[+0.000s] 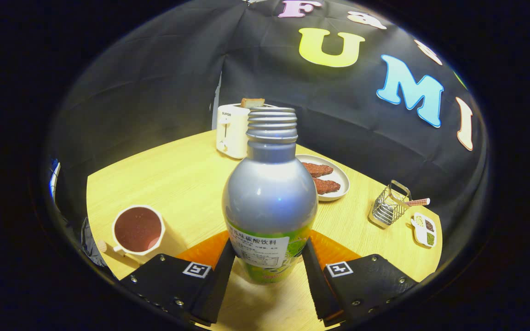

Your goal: Take the bottle from table, then pour the juice into the cup, finally place the bottle on the coaster

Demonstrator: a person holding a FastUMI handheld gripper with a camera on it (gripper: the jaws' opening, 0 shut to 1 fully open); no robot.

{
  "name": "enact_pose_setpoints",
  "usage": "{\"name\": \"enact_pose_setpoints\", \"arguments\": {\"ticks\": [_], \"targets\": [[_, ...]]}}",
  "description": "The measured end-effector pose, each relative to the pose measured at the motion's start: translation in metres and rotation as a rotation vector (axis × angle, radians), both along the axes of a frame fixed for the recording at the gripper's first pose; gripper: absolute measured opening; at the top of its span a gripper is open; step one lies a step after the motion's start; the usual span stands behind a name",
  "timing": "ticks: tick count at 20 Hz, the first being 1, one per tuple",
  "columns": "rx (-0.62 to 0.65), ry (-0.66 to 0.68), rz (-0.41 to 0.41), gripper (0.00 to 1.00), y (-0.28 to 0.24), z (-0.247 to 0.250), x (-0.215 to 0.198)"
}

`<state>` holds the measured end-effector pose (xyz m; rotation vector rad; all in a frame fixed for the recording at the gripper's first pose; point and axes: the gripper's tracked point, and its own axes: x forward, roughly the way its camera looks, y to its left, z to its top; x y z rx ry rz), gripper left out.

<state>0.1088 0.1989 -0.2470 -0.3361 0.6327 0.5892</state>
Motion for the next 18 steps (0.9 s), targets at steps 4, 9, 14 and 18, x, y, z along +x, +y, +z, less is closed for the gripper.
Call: {"name": "enact_pose_setpoints", "arguments": {"ticks": [4, 9, 14, 18], "targets": [[0.037, -0.013, -0.027, 0.76, 0.004, -0.003, 0.018], [0.052, -0.03, -0.065, 0.77, 0.002, -0.009, 0.039], [0.064, -0.036, -0.085, 0.78, 0.002, -0.019, 0.05], [0.065, -0.033, -0.11, 0.78, -0.002, -0.025, 0.056]]}}
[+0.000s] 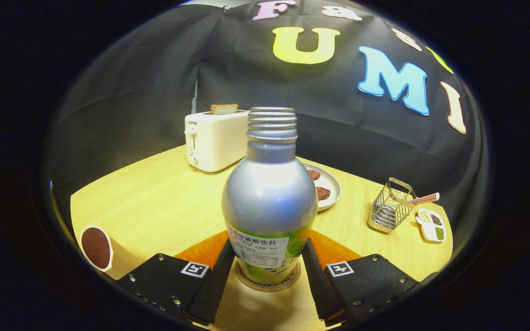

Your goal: Take the bottle from table, then pour the juice into the cup, finally place the bottle on the coaster

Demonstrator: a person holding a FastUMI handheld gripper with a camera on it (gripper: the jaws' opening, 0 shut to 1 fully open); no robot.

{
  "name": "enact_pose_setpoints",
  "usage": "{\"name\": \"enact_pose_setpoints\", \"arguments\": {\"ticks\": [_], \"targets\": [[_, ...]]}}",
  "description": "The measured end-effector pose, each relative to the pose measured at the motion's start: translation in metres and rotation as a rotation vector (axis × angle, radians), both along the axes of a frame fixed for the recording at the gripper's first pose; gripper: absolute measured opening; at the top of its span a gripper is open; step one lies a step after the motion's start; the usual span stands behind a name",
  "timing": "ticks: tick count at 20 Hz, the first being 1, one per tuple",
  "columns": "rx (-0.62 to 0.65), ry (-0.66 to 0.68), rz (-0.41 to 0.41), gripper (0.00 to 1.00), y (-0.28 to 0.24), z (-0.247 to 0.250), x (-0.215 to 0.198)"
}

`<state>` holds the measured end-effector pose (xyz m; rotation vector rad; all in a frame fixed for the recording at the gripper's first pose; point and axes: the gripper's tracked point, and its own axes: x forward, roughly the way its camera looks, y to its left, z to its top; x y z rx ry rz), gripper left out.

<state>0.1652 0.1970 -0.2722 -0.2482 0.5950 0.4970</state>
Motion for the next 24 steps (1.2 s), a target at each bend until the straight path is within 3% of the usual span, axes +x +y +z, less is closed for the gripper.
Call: {"name": "enact_pose_setpoints", "arguments": {"ticks": [17, 19, 21, 24], "targets": [[0.048, 0.046, -0.058, 0.81, -0.003, -0.006, 0.003], [0.051, 0.057, -0.072, 0.85, -0.007, -0.003, 0.0], [0.059, 0.065, -0.079, 0.99, -0.009, -0.003, -0.001], [0.061, 0.017, -0.104, 1.0, -0.018, 0.014, -0.001]]}}
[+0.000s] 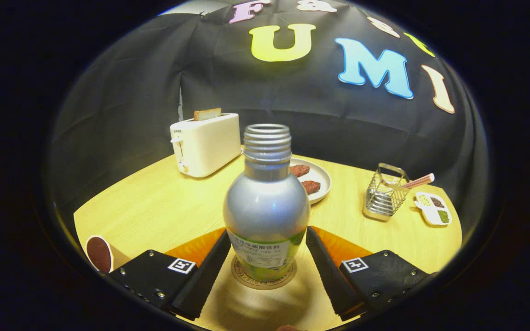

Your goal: Take the bottle from table, then pour the juice into the cup, finally place the bottle on the coaster

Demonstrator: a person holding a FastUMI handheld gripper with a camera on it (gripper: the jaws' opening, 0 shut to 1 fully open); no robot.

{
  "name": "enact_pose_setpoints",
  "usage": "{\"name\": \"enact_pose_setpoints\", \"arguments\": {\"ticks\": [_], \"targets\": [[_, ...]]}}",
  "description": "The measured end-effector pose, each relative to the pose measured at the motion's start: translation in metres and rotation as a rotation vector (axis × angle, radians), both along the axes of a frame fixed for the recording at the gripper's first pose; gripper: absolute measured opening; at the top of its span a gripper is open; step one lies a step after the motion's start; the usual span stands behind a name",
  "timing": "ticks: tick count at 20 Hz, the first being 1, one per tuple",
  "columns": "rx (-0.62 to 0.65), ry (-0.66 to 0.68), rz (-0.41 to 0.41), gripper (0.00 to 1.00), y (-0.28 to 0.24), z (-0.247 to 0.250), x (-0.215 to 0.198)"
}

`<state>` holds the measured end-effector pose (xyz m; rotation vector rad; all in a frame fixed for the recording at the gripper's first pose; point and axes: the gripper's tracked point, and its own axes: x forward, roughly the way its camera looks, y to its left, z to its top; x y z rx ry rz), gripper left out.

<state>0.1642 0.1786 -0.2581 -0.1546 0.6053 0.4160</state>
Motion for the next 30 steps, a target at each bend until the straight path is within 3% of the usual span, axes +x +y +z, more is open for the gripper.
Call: {"name": "enact_pose_setpoints", "arguments": {"ticks": [8, 20, 30], "targets": [[0.052, -0.11, -0.055, 1.0, -0.025, 0.076, -0.027], [0.112, -0.304, -0.311, 0.99, -0.117, 0.196, -0.104], [0.136, -0.431, -0.396, 0.99, -0.158, 0.238, -0.165]]}}
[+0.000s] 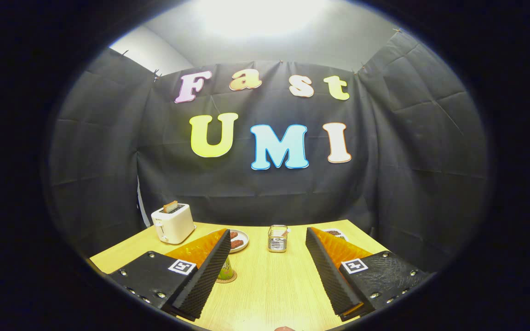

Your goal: Take the bottle from table, then pour the juice into the cup, finally place the bottle on the coaster

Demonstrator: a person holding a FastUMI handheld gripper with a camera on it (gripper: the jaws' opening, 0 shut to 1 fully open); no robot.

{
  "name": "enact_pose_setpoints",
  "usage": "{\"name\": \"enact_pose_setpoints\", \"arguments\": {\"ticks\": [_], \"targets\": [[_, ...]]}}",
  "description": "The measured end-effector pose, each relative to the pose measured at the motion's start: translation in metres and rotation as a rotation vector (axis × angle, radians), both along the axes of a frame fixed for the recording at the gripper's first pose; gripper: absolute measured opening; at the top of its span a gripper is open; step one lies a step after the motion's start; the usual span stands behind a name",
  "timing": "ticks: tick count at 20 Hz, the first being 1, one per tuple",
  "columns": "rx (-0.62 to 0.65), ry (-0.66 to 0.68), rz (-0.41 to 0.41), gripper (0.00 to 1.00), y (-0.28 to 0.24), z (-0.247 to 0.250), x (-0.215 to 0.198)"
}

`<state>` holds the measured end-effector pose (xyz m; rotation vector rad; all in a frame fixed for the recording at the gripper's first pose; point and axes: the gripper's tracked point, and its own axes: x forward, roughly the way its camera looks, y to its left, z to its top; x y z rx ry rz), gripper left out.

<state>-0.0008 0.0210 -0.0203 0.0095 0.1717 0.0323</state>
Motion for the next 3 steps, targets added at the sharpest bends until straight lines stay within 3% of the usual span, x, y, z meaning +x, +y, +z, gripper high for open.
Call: {"name": "enact_pose_setpoints", "arguments": {"ticks": [3], "targets": [[-0.002, -0.009, 0.005, 0.99, 0.0002, -0.0011, -0.0013]]}}
